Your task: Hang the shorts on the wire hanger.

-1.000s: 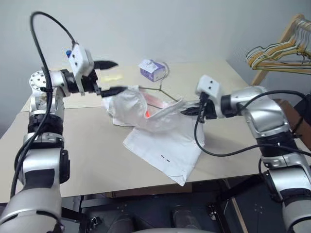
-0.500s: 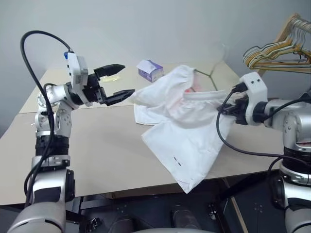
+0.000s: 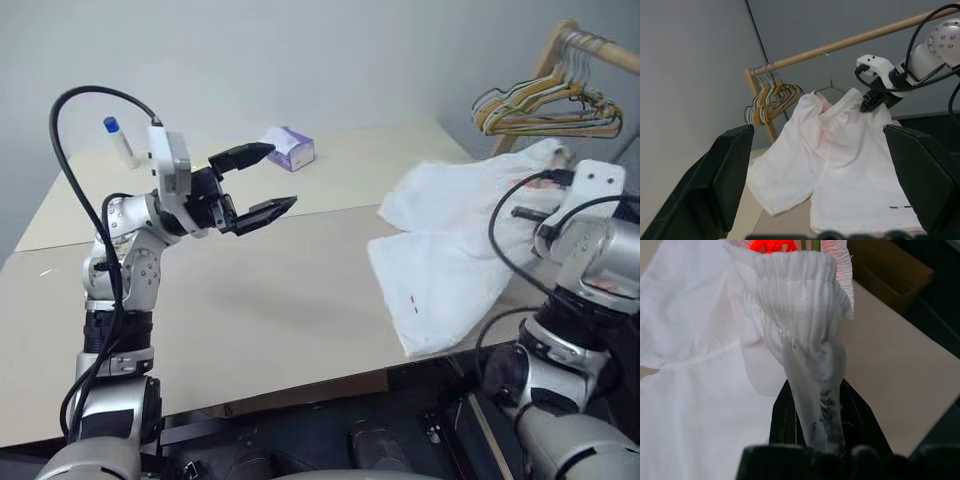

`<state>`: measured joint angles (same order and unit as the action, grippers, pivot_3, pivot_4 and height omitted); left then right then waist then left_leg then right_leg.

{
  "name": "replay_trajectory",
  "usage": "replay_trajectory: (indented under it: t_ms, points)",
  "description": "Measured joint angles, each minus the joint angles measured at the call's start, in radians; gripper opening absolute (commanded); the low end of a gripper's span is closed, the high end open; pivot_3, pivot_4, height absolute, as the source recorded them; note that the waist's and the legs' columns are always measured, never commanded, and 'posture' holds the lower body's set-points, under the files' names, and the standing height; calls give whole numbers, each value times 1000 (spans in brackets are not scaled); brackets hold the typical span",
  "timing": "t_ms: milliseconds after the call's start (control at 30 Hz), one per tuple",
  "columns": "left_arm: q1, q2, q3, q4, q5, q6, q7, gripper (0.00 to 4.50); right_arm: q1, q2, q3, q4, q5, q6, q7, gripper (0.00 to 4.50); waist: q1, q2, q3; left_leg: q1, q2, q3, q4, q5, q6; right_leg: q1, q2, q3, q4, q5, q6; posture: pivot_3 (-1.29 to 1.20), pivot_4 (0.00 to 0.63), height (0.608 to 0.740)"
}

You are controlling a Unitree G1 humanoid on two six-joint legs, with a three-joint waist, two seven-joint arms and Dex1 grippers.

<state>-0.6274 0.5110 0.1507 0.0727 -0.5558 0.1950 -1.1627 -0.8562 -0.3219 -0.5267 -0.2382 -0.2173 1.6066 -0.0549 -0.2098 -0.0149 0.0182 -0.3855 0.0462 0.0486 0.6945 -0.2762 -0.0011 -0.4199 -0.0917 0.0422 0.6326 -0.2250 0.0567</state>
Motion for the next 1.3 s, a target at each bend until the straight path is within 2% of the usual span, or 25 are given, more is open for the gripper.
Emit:
replay_trajectory:
  t_ms: [233,400,900,1033,1133,1300]
  points:
    - [7,14,2,-30,-11,24,2,4468,-138,10,-107,111,-116,-1,-139,0,-14,1,0,1,-1,-5,-1,0,0,1,-1,0,0,0,0,-174,0,740]
    - [20,14,2,-59,-20,29,9,4468,-232,-58,-152,276,-111,-80,-193,0,-23,2,1,1,-1,-5,-1,0,0,2,-1,0,-1,0,0,-169,0,740]
    - [52,35,-2,-76,-18,29,22,4468,-389,-362,-273,902,70,-498,-341,0,-23,6,3,4,-1,3,-6,0,0,3,-1,2,-4,0,0,-151,0,740]
    - [52,35,-2,-84,-27,29,25,4468,-422,-398,-291,1006,123,-537,-400,0,-26,7,4,8,-1,6,-9,0,0,4,0,6,-4,0,0,-153,0,740]
    - [52,34,-2,-84,-35,29,24,4468,-429,-417,-309,1066,166,-566,-445,0,-26,7,4,16,-1,7,-15,0,1,12,0,6,-8,0,0,-153,0,740]
    - [52,33,-3,-84,-37,29,21,4468,-438,-445,-332,1148,244,-582,-498,0,-25,7,5,18,-1,7,-16,0,1,16,0,6,-10,-1,1,-156,0,740]
